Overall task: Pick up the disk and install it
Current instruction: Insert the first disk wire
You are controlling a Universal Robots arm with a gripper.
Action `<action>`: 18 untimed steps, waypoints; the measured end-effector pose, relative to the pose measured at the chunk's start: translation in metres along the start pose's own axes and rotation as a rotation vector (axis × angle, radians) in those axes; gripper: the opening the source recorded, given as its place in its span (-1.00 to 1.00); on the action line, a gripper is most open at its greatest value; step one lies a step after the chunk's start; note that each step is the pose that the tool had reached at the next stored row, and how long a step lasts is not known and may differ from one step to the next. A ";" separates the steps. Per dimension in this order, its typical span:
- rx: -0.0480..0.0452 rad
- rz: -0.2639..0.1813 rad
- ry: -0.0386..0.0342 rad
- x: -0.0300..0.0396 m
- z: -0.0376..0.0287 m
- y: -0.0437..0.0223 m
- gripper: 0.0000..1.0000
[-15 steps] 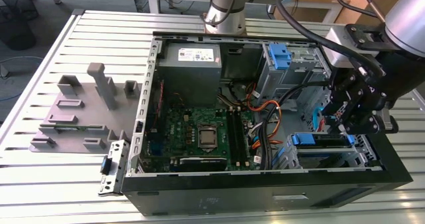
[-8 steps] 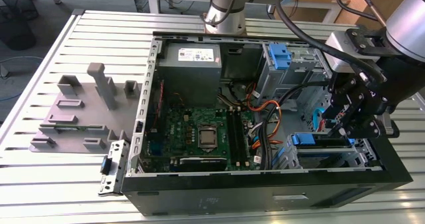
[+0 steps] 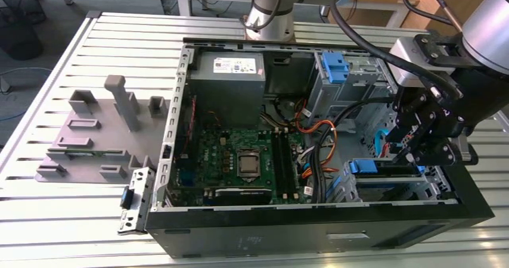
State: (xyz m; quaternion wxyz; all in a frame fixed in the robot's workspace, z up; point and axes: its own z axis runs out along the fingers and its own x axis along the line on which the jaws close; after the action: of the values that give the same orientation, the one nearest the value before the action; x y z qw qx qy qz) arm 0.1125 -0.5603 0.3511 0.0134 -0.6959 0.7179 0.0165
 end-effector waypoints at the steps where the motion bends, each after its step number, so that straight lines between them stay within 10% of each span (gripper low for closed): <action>1: -0.0001 0.000 0.0000 0.0000 0.0000 0.0000 -0.15; 10: -0.0007 0.000 -0.0001 0.0000 0.0000 0.0000 -0.66; 18: -0.0013 0.000 0.0000 0.0000 0.0000 0.0000 -0.68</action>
State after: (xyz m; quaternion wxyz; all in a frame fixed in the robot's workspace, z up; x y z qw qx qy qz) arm 0.1125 -0.5603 0.3510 0.0130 -0.6958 0.7179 0.0170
